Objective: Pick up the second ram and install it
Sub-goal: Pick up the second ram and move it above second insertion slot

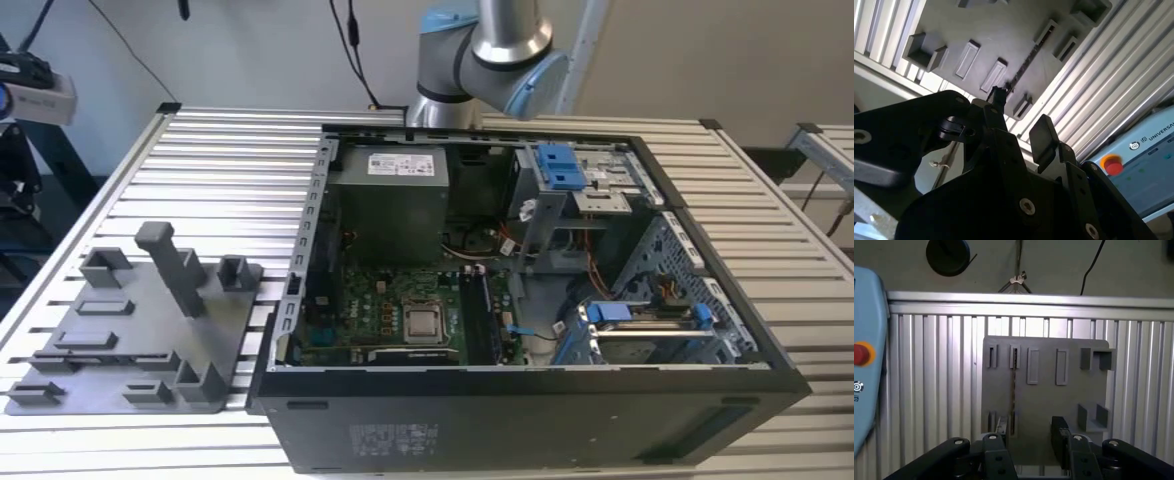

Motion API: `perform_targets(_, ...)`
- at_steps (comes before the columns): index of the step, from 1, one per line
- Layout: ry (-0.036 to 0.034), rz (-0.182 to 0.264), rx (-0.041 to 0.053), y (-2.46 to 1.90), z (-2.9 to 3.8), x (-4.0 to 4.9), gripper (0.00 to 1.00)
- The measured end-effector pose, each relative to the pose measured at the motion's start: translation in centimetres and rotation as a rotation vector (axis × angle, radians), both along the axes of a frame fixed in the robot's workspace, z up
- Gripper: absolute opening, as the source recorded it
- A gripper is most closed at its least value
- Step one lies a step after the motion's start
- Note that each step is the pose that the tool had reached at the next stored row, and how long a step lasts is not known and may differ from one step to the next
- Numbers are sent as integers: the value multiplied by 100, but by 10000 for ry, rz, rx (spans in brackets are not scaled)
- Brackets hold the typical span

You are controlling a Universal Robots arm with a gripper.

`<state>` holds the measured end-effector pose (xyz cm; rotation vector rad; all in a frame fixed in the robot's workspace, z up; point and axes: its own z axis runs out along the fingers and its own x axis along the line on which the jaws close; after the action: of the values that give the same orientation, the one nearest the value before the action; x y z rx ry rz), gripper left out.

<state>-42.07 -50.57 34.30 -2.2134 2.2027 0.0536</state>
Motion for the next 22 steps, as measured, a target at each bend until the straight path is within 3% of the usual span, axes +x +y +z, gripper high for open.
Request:
perform_targets(11,-1,0,1,0,-38,0,48)
perform_targets(22,0,-1,0,0,-212,0,48)
